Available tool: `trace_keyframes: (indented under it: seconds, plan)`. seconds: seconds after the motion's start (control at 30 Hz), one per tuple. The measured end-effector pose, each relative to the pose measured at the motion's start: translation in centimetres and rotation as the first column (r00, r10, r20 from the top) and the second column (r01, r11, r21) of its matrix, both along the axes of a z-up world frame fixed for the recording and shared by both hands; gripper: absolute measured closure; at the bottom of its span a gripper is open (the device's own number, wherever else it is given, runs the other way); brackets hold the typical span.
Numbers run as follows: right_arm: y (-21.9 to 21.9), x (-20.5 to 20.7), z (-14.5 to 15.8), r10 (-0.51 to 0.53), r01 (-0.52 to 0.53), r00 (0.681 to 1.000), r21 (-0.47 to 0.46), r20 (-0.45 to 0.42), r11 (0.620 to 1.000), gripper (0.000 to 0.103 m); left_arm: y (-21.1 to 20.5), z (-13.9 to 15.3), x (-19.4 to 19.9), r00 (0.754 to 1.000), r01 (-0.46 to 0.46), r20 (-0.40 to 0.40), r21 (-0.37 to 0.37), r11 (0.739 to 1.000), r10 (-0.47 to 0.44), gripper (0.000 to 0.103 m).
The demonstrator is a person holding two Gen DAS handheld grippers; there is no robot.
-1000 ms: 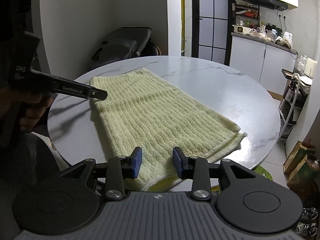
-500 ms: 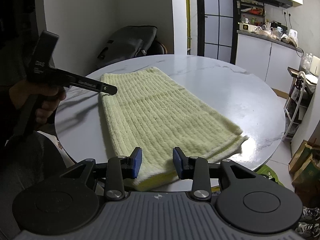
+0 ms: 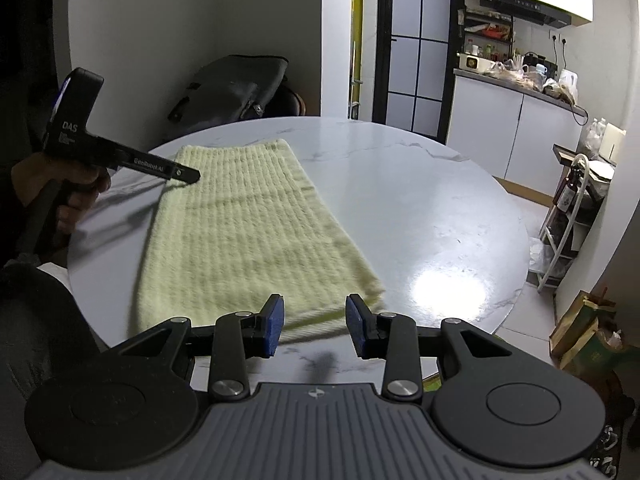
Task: Fold towel
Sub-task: 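Move both grippers to the folded edge of the towel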
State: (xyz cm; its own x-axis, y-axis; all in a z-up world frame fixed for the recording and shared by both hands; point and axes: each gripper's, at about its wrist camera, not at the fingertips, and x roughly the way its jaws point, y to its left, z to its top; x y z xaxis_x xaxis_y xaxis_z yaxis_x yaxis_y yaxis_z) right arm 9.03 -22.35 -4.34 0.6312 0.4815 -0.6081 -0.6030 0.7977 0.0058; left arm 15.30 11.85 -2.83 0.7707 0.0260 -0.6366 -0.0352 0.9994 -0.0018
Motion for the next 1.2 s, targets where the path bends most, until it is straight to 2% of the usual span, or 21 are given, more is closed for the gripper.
trace_keyframes:
  seconds: [0.13, 0.37, 0.47, 0.53, 0.7, 1.07, 1.2]
  plan:
    - [-0.2, 0.7, -0.3, 0.001, -0.001, 1.000, -0.010, -0.012, 1.000, 0.065, 0.1, -0.1, 0.4, 0.999, -0.031, 0.024, -0.010, 0.999, 0.031, 0.063]
    - [-0.3, 1.6, -0.6, 0.010, -0.010, 1.000, -0.013, -0.030, 1.000, 0.064, 0.2, 0.0, -0.7, 0.997, -0.028, 0.072, 0.003, 1.000, 0.028, 0.063]
    - [-0.6, 1.9, -0.7, 0.009, -0.009, 0.999, -0.001, -0.039, 1.000, 0.063, 0.5, 0.3, -1.8, 0.995, -0.035, 0.090, -0.008, 0.999, 0.035, 0.063]
    - [-0.8, 1.9, -0.7, 0.007, -0.008, 0.999, -0.004, -0.039, 1.000, 0.057, 0.6, 0.5, -2.5, 0.995, -0.036, 0.094, -0.019, 0.999, 0.038, 0.063]
    - [-1.3, 2.0, -0.8, 0.010, -0.010, 0.999, 0.003, -0.046, 1.000, 0.052, -0.6, 0.6, -4.6, 0.996, -0.015, 0.092, -0.040, 0.999, 0.019, 0.063]
    - [-1.1, 1.6, -0.9, 0.046, -0.046, 0.999, 0.000, -0.029, 0.999, 0.052, -3.5, 1.2, -9.1, 0.995, 0.031, 0.101, -0.044, 0.999, -0.027, 0.062]
    - [-0.7, 1.0, -0.7, 0.078, -0.078, 0.997, -0.014, -0.029, 0.997, 0.052, -4.3, 1.3, -11.2, 0.994, 0.047, 0.101, -0.022, 0.999, -0.045, 0.062]
